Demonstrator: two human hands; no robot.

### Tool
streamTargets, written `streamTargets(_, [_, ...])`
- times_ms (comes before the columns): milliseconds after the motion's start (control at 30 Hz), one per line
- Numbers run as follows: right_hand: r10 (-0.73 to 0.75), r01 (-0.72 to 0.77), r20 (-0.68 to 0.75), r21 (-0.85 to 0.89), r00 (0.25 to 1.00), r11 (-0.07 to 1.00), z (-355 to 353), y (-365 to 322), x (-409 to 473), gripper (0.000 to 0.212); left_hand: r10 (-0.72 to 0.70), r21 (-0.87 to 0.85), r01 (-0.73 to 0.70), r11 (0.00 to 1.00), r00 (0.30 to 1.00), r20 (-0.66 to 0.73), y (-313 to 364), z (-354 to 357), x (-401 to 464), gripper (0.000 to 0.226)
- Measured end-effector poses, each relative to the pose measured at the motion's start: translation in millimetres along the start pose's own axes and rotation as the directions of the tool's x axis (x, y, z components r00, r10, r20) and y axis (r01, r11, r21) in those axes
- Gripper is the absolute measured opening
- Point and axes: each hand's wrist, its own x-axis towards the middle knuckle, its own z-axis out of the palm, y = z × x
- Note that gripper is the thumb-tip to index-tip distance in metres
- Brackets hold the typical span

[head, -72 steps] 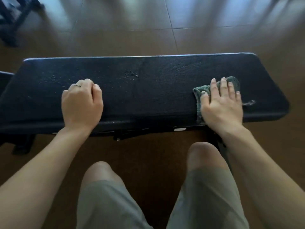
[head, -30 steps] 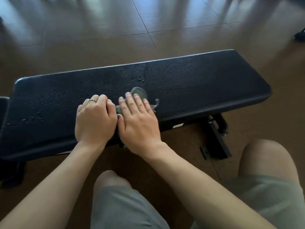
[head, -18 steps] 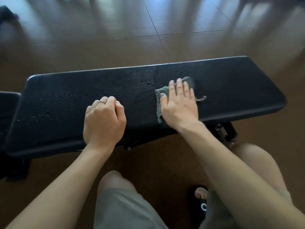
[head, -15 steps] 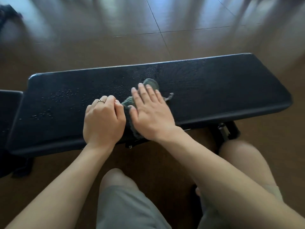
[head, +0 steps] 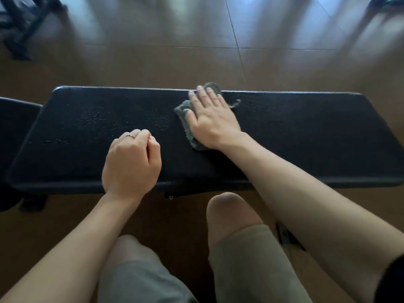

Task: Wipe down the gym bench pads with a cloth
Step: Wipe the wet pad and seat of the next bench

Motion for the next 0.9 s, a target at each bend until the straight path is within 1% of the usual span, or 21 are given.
streamTargets(67, [-0.212, 0.212, 0.049, 0.001, 0.976, 0.977, 2.0, -37.4, 19.4, 0.063, 0.007, 0.016, -0.006, 1.0, 1.0, -0.008, 1.0, 0.5, 0.4, 0.031])
streamTargets(100, [-0.284, 0.285, 0.072, 0.0, 0.956, 0.959, 3.0, -49.5, 28.3, 0.062, 0.013, 0.026, -0.013, 1.0, 1.0, -0.01, 1.9, 0.5, 0.8, 0.029])
streamTargets(167, [-0.382, 0.384, 0.105, -0.001, 0.918, 0.923, 3.6, -55.8, 39.7, 0.061, 0.011, 0.042, -0.01, 0.999, 1.0, -0.008, 2.0, 0.5, 1.2, 0.029])
streamTargets(233, [-0.432, 0.433, 0.106, 0.013, 0.896, 0.901, 0.1, -35.2, 40.3, 0.06, -0.006, 0.044, 0.006, 0.999, 1.0, 0.007, 0.2, 0.6, 1.6, 0.032])
streamTargets(267, [-0.413, 0.413, 0.084, 0.014, 0.907, 0.91, -2.0, -14.2, 37.9, 0.061, -0.013, 0.039, 0.012, 0.999, 1.0, 0.018, 0.8, 0.0, 1.1, 0.033])
streamTargets(300, [-0.359, 0.359, 0.047, 0.006, 0.932, 0.933, -4.5, 12.2, 35.0, 0.061, -0.018, 0.033, 0.017, 0.999, 1.0, 0.025, 2.6, -0.6, 1.0, 0.033])
streamTargets(367, [-0.195, 0.195, -0.016, -0.013, 0.981, 0.981, -12.0, 74.1, 23.6, 0.062, -0.027, 0.036, 0.026, 0.999, 0.999, 0.025, 5.8, -0.3, 2.2, 0.032])
streamTargets(433, [-0.027, 0.026, -0.027, -0.022, 0.999, 0.999, -20.5, 127.2, 6.2, 0.062, -0.028, 0.055, 0.027, 0.998, 1.0, 0.014, 9.1, -0.3, 1.8, 0.03])
streamTargets(500, [0.092, -0.092, -0.018, -0.021, 0.996, 0.996, -24.3, 147.0, 3.7, 0.064, -0.038, 0.066, 0.038, 0.997, 0.999, 0.008, 10.4, -1.0, 2.7, 0.03])
streamTargets(567, [0.154, -0.154, -0.013, -0.012, 0.988, 0.988, -19.2, 129.7, 10.9, 0.067, -0.064, 0.082, 0.062, 0.995, 0.998, 0.023, 9.7, 0.2, 3.1, 0.032])
streamTargets(600, [0.133, -0.133, -0.014, -0.022, 0.991, 0.991, -14.9, 110.3, 17.0, 0.068, -0.077, 0.09, 0.075, 0.993, 0.997, 0.022, 9.8, 0.3, 3.0, 0.032])
streamTargets(633, [0.066, -0.067, -0.021, -0.036, 0.998, 0.997, -9.3, 85.4, 22.6, 0.069, -0.088, 0.097, 0.086, 0.992, 0.996, 0.02, 9.5, -0.1, 2.7, 0.032])
streamTargets(700, [-0.145, 0.144, -0.024, -0.027, 0.989, 0.989, 1.4, 28.7, 27.5, 0.068, -0.091, 0.101, 0.089, 0.991, 0.996, 0.022, 9.0, 0.2, 3.7, 0.031])
streamTargets(767, [-0.347, 0.346, 0.045, 0.029, 0.937, 0.938, 7.7, -18.1, 21.9, 0.068, -0.062, 0.105, 0.059, 0.993, 0.998, 0.028, 8.3, -0.6, 2.9, 0.029])
streamTargets(833, [-0.469, 0.465, 0.078, 0.057, 0.88, 0.883, 9.3, -32.5, 15.8, 0.066, -0.033, 0.096, 0.031, 0.995, 0.999, 0.028, 6.6, -0.6, 3.8, 0.028])
streamTargets(867, [-0.492, 0.488, 0.074, 0.06, 0.868, 0.871, 7.3, -26.9, 15.3, 0.065, -0.027, 0.081, 0.024, 0.996, 0.999, 0.029, 6.5, -0.7, 3.6, 0.029])
streamTargets(900, [-0.485, 0.482, 0.059, 0.05, 0.873, 0.875, 5.1, -14.4, 16.1, 0.064, -0.018, 0.063, 0.016, 0.998, 0.999, 0.036, 6.3, -1.0, 3.0, 0.03])
